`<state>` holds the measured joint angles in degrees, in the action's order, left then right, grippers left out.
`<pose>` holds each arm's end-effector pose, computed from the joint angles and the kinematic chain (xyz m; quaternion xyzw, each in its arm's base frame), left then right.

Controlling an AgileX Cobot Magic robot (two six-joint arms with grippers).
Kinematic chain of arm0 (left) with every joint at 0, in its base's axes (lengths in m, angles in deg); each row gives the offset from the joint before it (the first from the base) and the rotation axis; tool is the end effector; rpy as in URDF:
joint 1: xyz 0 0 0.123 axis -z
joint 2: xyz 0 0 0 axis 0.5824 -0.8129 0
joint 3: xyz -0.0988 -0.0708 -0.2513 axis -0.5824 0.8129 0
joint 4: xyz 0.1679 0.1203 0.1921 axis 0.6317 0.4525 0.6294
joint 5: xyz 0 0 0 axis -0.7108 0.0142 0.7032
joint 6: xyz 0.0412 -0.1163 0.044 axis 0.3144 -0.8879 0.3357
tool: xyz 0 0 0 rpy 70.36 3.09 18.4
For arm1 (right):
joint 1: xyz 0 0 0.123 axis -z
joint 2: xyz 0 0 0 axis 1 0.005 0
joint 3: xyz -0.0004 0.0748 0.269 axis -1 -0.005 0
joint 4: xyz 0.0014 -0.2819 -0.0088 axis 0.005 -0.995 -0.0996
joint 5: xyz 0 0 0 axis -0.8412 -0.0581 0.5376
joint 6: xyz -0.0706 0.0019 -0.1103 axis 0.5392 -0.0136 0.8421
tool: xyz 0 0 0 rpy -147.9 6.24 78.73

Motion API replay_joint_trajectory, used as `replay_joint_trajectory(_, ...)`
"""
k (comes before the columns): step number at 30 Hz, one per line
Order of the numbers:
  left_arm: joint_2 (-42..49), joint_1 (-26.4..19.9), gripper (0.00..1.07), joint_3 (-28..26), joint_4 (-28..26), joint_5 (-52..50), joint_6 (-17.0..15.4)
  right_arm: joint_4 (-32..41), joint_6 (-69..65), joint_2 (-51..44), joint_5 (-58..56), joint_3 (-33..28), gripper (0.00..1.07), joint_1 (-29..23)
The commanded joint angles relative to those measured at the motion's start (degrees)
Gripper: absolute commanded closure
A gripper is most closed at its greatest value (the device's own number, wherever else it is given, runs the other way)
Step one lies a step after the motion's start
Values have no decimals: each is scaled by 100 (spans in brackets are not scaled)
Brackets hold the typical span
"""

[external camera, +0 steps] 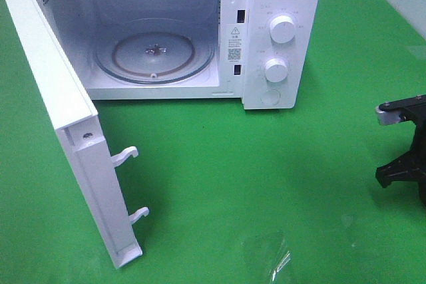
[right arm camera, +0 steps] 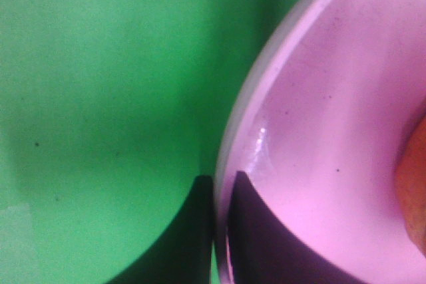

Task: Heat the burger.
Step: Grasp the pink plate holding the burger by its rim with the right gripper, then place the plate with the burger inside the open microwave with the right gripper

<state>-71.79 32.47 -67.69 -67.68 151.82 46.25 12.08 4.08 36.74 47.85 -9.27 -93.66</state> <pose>0.0595 -0.0025 0.2766 -0.0124 0.8540 -0.0050 0.5201 0.2957 -0.0083 0.0466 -0.0703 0.9913 -0.1098 0.0155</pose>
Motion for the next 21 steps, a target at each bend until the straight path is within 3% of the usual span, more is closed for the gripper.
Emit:
replay_joint_trajectory(1,86,6,16,6,-17,-86,11,-86,-195,-149,-201,-52,107,-46)
replay_joint_trajectory(18,86,6,16,6,-17,-86,11,-321,-453,-458,-745,-52,107,-189)
replay_joint_trajectory(21,86,6,16,6,-17,-86,11,-487,-579,-458,-888,-52,107,-418)
